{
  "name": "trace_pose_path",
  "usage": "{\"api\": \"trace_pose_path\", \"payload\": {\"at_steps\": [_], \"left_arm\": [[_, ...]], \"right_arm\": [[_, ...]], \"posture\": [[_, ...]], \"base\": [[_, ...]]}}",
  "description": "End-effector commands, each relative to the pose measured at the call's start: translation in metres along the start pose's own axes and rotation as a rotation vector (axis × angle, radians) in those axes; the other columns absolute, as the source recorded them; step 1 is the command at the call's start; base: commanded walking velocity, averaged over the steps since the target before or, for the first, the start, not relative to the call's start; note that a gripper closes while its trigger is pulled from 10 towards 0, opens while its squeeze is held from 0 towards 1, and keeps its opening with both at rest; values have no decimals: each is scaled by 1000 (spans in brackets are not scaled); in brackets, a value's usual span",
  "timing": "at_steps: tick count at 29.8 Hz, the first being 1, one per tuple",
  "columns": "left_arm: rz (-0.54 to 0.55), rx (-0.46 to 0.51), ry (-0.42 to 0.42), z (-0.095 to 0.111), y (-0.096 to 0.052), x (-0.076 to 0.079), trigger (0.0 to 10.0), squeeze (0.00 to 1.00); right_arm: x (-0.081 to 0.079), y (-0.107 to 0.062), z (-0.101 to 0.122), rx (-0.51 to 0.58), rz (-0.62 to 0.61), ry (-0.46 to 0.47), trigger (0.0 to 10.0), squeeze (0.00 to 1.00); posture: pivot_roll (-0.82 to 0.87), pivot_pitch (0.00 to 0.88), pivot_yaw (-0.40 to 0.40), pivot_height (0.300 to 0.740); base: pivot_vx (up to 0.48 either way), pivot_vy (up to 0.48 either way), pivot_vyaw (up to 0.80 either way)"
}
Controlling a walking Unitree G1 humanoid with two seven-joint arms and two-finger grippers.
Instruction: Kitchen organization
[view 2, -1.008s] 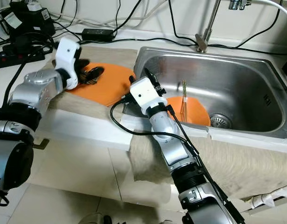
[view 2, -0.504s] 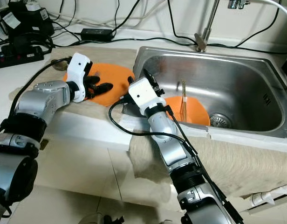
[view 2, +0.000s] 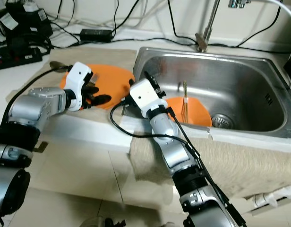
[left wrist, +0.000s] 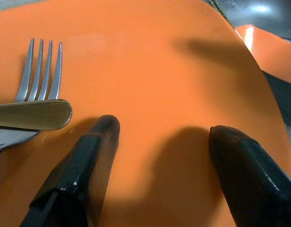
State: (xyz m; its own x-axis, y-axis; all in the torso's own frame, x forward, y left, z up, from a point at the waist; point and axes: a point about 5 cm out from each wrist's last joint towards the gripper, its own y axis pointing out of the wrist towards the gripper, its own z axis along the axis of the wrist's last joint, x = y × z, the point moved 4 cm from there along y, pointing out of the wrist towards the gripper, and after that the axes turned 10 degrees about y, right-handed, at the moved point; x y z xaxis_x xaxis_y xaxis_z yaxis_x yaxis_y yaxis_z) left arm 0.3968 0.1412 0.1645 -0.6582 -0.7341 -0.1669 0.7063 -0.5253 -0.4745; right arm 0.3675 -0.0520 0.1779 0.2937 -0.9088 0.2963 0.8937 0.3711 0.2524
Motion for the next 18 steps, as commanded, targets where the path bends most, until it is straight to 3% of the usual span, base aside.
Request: {"api": "trace_pose_path", "payload": {"at_steps": [1,18], "left_arm": [[-38,-68,-23,-17,0,9,10000,0],[-25,-67,-69,-21,-22,18,10000,0]], "right_arm": [[1,-2,-5,-24,-1,9,10000,0],[-1,-2,-11,-44,9,8,10000,0]], "posture": [[62,13,55,740],[81,12,46,740]], "base": [[0,0,0],[0,0,0]]}}
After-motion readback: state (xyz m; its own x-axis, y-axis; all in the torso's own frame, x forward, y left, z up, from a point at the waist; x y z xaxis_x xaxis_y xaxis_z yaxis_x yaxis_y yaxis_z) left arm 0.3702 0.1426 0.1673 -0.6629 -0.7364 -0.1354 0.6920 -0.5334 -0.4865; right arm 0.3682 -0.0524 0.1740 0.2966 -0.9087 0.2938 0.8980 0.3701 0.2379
